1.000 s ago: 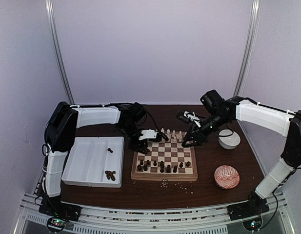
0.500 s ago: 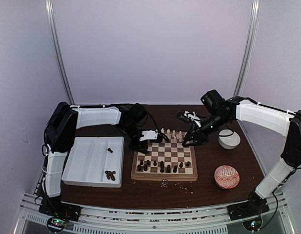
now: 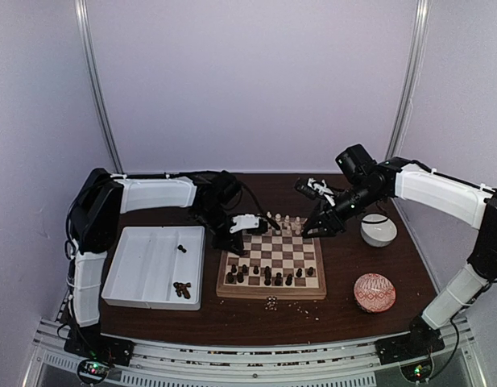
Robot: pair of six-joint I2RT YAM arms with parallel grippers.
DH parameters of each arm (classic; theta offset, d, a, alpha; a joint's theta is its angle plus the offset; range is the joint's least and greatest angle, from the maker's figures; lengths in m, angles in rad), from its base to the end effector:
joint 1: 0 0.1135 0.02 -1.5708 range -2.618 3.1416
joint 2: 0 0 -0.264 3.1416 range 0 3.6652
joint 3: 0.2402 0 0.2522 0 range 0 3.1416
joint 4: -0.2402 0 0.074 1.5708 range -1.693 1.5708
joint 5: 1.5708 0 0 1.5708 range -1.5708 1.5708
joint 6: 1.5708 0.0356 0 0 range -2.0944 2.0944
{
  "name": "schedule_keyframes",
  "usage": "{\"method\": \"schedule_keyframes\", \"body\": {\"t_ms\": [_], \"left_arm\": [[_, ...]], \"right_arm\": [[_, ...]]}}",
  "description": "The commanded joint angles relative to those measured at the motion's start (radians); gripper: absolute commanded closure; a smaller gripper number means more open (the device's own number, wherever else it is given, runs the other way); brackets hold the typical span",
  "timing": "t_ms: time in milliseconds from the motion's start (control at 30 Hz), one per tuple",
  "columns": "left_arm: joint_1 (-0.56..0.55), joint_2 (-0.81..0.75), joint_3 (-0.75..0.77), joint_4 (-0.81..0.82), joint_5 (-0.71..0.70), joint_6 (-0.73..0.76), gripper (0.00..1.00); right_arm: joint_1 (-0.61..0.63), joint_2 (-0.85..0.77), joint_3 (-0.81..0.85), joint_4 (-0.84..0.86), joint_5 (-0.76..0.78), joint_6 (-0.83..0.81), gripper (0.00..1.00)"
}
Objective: Set up the chess pieces on the board
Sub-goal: Pick up the pawn from the chessboard.
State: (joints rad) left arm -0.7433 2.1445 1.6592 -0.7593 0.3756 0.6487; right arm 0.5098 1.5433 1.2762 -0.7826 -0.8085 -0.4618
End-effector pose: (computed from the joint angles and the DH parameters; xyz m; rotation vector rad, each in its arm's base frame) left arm 0.3168 -0.3089 0.1726 1.8518 2.0806 -0.5502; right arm 0.2614 0.1757 0.2851 -1.3894 2.0336 1.0622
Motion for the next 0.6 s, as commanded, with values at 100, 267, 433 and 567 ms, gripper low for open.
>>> {"method": "schedule_keyframes", "body": {"t_ms": [100, 267, 433, 567], "left_arm": [[0.016, -0.088, -0.083, 0.233, 0.241, -0.225, 0.90], [0.016, -0.090, -0.170, 0.502, 0.389, -0.422, 0.89], [0.020, -0.086, -0.229, 0.768, 0.539, -0.627, 0.88], [0.027, -0.067, -0.189, 0.774, 0.633, -0.666, 0.87]], "right_arm": [[-0.007, -0.018, -0.006, 0.011, -0.029, 0.009, 0.60], [-0.008, -0.008, -0.011, 0.015, -0.029, 0.008, 0.60], [-0.007, -0.009, -0.011, -0.011, -0.037, -0.079, 0.59], [0.004, -0.011, -0.004, -0.012, -0.006, -0.251, 0.56]]}}
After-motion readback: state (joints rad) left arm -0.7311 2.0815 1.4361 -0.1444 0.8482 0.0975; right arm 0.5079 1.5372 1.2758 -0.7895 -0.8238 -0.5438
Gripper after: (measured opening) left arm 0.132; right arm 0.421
